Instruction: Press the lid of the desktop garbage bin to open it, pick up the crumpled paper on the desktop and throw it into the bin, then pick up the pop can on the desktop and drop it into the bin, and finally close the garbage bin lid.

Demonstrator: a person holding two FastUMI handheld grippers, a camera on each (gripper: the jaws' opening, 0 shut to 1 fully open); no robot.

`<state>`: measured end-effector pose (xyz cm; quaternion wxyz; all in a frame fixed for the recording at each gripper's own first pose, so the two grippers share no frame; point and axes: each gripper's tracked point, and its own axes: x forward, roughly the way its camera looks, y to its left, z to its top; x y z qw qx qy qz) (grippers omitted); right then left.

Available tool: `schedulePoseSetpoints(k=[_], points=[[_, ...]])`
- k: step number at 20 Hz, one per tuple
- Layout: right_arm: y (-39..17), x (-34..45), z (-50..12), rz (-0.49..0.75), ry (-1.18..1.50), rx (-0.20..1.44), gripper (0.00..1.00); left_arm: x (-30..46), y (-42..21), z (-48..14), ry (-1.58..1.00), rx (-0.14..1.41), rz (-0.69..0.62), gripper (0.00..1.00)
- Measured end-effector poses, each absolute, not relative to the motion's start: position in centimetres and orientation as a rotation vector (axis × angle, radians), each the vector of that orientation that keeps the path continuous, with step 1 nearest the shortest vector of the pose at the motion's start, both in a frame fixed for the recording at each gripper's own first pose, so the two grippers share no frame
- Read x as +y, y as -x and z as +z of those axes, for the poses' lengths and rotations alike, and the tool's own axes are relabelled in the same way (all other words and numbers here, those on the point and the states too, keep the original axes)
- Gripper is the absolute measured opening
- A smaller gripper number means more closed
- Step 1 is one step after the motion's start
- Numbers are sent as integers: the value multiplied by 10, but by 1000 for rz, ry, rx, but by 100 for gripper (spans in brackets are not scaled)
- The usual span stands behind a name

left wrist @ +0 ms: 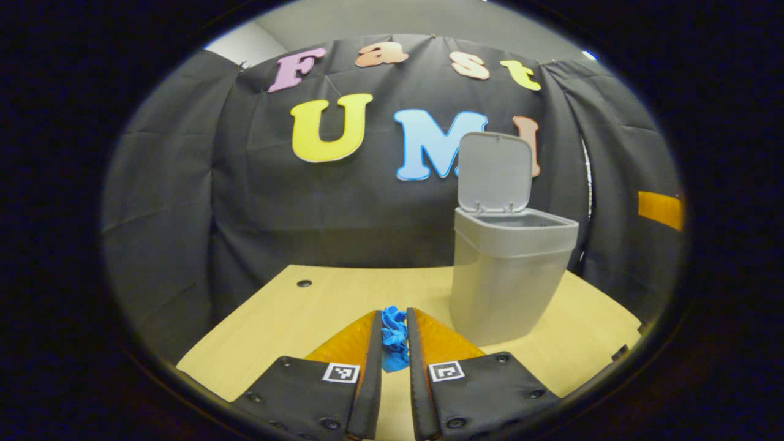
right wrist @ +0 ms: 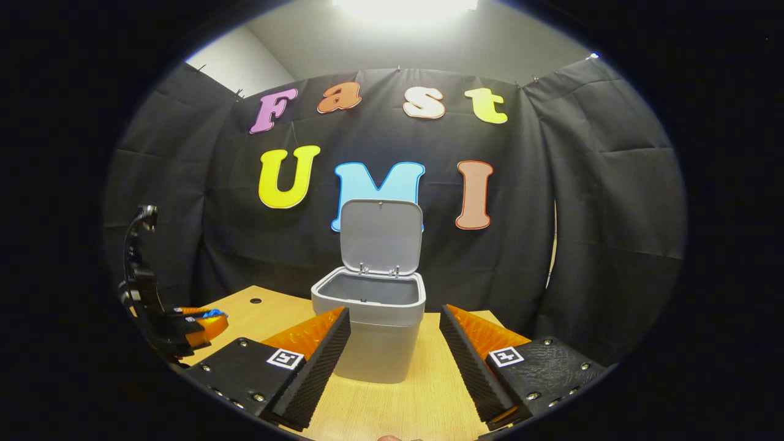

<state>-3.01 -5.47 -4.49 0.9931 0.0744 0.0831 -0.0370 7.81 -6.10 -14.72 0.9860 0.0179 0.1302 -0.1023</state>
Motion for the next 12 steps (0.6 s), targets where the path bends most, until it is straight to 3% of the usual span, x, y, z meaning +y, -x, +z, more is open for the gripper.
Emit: schedulePoseSetpoints(k=[6, 12], points=[[37, -79, -54, -111, -179, 170, 94, -144, -122, -84, 26, 155, -314, 27], [43, -123, -61, -196, -168, 169, 94, -213, -165, -62, 36, 117, -389, 29]])
